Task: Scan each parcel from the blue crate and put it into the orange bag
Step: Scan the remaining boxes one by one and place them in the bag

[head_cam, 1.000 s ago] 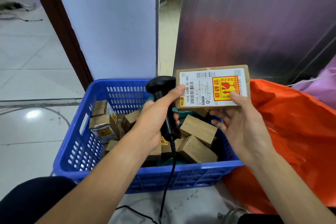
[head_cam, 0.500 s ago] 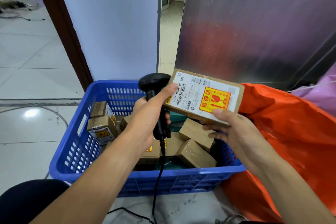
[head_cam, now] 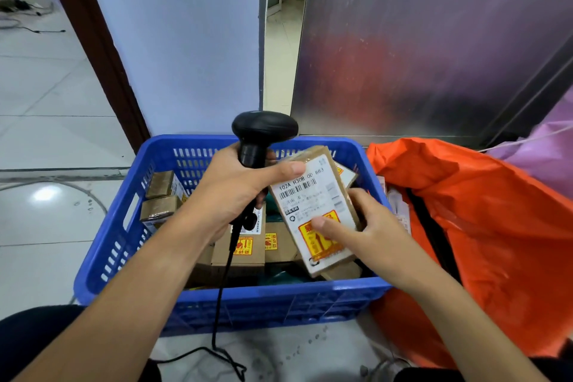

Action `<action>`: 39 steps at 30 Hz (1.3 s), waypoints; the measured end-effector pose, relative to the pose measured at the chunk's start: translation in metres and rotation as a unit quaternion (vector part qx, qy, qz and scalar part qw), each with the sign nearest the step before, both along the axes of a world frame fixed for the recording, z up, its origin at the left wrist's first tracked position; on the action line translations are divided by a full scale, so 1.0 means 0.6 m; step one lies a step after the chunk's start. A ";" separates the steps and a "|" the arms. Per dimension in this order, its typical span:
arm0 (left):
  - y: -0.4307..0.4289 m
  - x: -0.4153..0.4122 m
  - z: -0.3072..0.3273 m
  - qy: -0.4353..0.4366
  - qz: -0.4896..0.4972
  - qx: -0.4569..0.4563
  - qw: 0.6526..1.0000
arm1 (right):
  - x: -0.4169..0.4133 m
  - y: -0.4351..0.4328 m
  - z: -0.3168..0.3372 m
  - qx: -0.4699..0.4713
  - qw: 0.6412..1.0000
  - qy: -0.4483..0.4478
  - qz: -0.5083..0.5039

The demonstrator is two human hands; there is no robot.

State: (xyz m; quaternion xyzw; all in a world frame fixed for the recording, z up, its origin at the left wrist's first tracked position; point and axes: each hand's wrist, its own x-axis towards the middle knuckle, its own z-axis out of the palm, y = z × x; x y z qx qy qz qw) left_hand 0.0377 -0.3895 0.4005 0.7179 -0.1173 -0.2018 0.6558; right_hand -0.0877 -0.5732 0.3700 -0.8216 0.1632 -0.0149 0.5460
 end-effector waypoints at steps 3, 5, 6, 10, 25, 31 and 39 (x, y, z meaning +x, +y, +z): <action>-0.001 -0.006 0.003 0.004 -0.013 0.002 1.000 | -0.006 0.004 0.007 0.017 0.999 0.026 0.039; -0.002 -0.007 0.004 0.007 -0.021 0.001 1.000 | -0.008 0.004 0.010 0.021 0.998 0.032 0.047; -0.001 -0.008 0.003 0.009 -0.027 0.002 1.000 | -0.009 0.005 0.011 0.022 0.998 0.036 0.048; -0.005 -0.008 -0.001 0.015 -0.039 0.002 0.999 | -0.007 0.002 0.007 -0.003 0.998 0.045 0.032; -0.009 0.002 -0.013 0.062 0.030 -0.041 0.997 | 0.018 -0.058 -0.025 -0.143 0.967 0.010 -0.213; -0.012 -0.003 -0.020 0.074 -0.004 -0.039 0.996 | 0.027 -0.077 -0.033 -0.134 0.956 0.000 -0.261; -0.012 -0.004 -0.022 0.098 -0.002 -0.040 0.994 | 0.033 -0.077 -0.041 -0.161 0.950 -0.009 -0.267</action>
